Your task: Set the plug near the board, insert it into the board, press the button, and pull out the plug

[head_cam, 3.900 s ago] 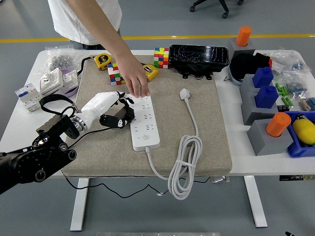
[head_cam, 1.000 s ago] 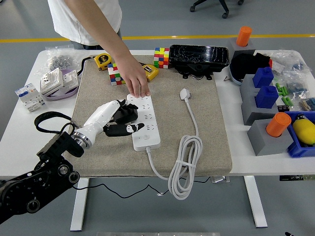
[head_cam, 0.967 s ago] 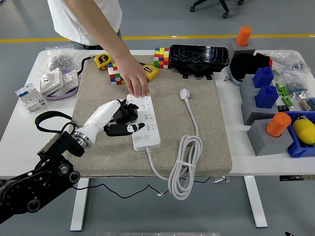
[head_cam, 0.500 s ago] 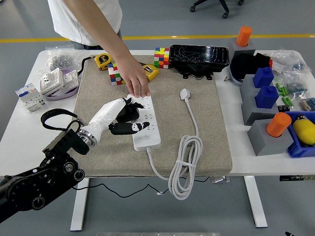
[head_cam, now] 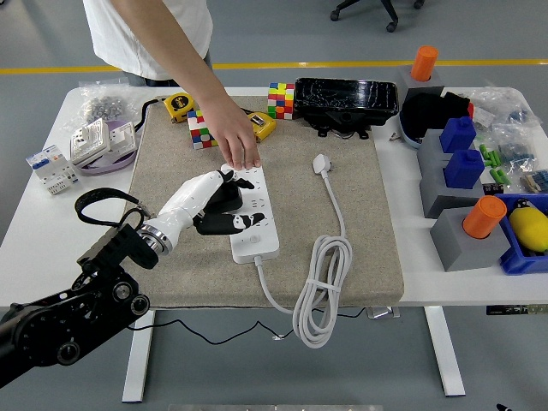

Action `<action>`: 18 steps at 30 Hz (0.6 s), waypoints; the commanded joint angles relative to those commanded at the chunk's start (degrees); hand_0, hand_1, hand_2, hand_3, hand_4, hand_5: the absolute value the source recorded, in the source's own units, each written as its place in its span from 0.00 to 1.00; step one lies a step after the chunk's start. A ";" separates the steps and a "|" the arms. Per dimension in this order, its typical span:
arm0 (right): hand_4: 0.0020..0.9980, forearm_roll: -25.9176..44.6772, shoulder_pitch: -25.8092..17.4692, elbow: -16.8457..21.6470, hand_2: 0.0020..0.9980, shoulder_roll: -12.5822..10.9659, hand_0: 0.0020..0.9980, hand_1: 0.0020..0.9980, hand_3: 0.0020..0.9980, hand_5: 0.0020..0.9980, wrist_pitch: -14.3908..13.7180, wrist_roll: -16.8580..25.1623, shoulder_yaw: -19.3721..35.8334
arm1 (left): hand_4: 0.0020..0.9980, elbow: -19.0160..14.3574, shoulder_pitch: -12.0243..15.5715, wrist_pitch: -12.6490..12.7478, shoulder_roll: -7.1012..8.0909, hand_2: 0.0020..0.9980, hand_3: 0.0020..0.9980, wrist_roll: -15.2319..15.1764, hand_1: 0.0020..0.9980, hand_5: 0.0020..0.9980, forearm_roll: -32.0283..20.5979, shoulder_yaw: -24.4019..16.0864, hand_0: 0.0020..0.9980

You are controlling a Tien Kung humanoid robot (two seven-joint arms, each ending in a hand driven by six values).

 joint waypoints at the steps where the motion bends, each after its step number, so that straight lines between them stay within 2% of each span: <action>1: 0.94 0.00 0.00 -0.01 0.69 0.00 0.68 0.69 0.60 0.53 0.00 -0.01 -0.01 | 0.86 0.01 -0.05 -0.01 -0.04 0.72 0.66 0.01 0.70 0.47 -0.03 0.06 0.68; 18: 0.94 0.04 -0.01 0.00 0.69 0.00 0.68 0.69 0.60 0.53 0.02 -0.02 -0.13 | 0.85 -0.01 -0.86 -0.20 -0.37 0.71 0.66 -0.18 0.69 0.46 -0.40 0.94 0.67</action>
